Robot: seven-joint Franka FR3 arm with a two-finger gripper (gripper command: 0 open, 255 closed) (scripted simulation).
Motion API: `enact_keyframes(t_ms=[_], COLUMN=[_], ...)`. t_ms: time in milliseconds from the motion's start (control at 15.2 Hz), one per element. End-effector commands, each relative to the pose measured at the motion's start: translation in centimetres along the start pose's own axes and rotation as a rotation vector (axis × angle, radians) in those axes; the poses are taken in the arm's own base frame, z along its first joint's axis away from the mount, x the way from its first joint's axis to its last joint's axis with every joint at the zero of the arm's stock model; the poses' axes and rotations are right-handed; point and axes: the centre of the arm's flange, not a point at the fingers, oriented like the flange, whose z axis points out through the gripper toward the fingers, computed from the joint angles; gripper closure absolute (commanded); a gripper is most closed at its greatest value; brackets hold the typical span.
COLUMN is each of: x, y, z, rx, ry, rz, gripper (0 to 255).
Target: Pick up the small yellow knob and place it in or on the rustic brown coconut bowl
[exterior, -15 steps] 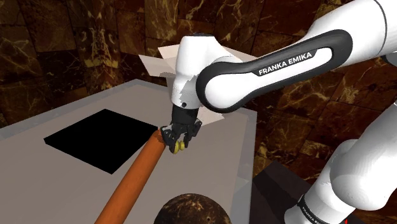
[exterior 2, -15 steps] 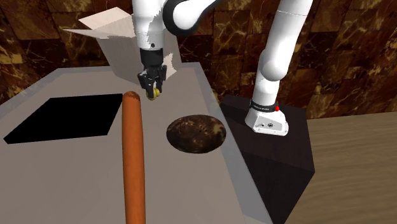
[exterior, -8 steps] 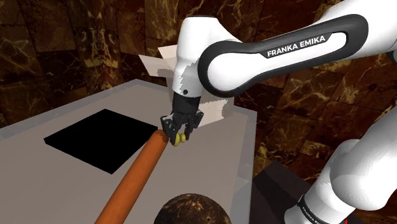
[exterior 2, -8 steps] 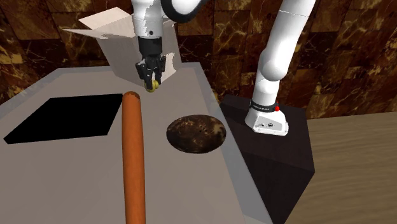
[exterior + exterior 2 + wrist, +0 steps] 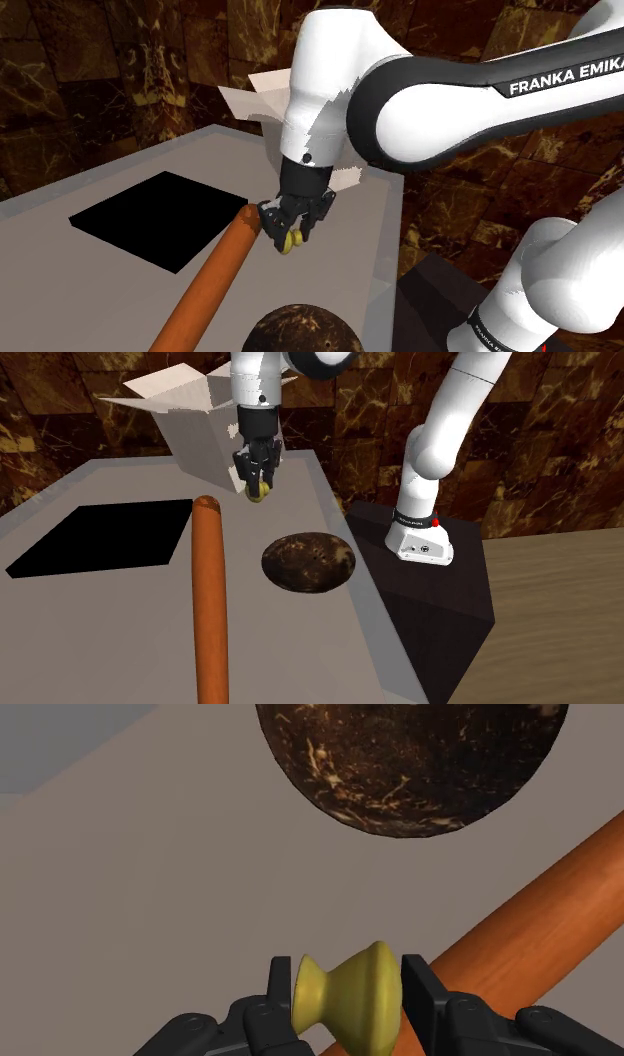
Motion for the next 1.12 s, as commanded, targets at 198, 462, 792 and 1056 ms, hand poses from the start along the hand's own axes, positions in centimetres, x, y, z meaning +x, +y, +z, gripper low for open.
enact_keyframes(t_ms=[198, 462, 792, 1056], x=[-6.1, -11.0, -15.0, -15.1], y=[-2.3, -4.2, -5.6, -5.5], z=[0.0, -0.3, 0.6, 2.7], rx=[0.000, 0.000, 0.000, 0.000], ry=[0.000, 0.000, 0.000, 0.000], rz=[0.002, 0.002, 0.002, 0.002], gripper=[255, 255, 255, 255])
